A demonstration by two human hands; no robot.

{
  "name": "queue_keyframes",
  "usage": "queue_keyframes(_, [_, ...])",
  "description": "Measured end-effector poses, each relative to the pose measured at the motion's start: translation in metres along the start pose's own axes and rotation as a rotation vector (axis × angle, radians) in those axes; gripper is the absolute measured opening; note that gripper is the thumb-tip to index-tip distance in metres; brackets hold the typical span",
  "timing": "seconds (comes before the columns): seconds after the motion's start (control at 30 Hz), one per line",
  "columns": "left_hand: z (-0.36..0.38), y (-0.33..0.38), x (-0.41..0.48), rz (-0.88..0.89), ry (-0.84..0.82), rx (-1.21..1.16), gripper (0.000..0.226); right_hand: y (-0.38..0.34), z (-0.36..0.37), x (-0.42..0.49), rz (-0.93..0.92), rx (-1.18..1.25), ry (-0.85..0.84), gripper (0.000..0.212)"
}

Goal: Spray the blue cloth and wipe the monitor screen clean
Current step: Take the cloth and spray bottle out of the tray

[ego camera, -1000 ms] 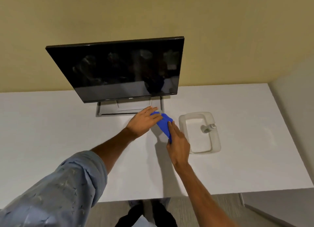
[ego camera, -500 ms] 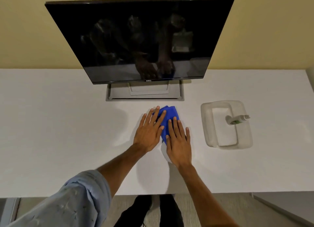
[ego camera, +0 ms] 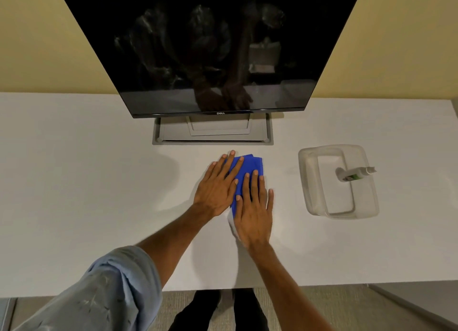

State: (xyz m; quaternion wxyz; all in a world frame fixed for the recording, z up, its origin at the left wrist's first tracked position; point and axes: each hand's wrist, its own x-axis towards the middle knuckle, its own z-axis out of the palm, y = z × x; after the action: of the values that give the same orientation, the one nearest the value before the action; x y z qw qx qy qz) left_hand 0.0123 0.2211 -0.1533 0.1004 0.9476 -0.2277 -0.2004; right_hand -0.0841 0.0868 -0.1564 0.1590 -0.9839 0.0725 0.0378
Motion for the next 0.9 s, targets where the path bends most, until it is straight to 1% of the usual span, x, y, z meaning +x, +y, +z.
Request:
queue_keyframes(0.07, [0.004,0.0,-0.006,-0.039,0.06,-0.084,0.07,0.015,-0.003,0.011,-0.102,-0.06,-0.035,0.066])
queue_keyframes(0.17, [0.008,0.006,-0.015,-0.148,0.139,-0.259,0.071,0.027,-0.005,0.019,-0.174,-0.052,-0.086,0.071])
queue_keyframes(0.27, [0.017,0.011,-0.025,-0.258,0.177,-0.265,0.07,0.026,-0.008,0.018,-0.172,-0.046,-0.107,0.073])
queue_keyframes(0.37, [0.024,0.014,-0.029,-0.325,0.188,-0.225,0.071,0.021,-0.021,0.016,-0.131,0.074,-0.056,0.071])
queue_keyframes(0.43, [0.028,0.014,-0.029,-0.342,0.195,-0.152,0.07,0.022,-0.037,0.01,-0.08,0.203,0.046,0.066])
queue_keyframes(0.5, [0.03,0.013,-0.029,-0.365,0.216,-0.117,0.07,0.031,-0.057,0.002,-0.028,0.294,0.227,0.056])
queue_keyframes(0.6, [0.031,0.014,-0.03,-0.395,0.235,-0.116,0.068,0.061,-0.092,-0.004,0.09,0.362,0.517,0.044])
queue_keyframes(0.67, [0.032,0.014,-0.032,-0.398,0.237,-0.082,0.069,0.086,-0.113,-0.002,0.214,0.464,0.679,0.045])
queue_keyframes(0.73, [0.032,0.013,-0.033,-0.397,0.242,-0.053,0.071,0.113,-0.132,0.007,0.354,0.519,0.797,0.054])
queue_keyframes(0.8, [0.033,0.012,-0.032,-0.386,0.259,-0.031,0.072,0.14,-0.149,0.019,0.501,0.486,0.842,0.062])
queue_keyframes(0.83, [0.033,0.012,-0.032,-0.379,0.272,-0.025,0.072,0.154,-0.156,0.025,0.57,0.454,0.825,0.063])
queue_keyframes(0.9, [0.034,0.013,-0.03,-0.37,0.29,-0.021,0.071,0.178,-0.164,0.038,0.664,0.371,0.735,0.063])
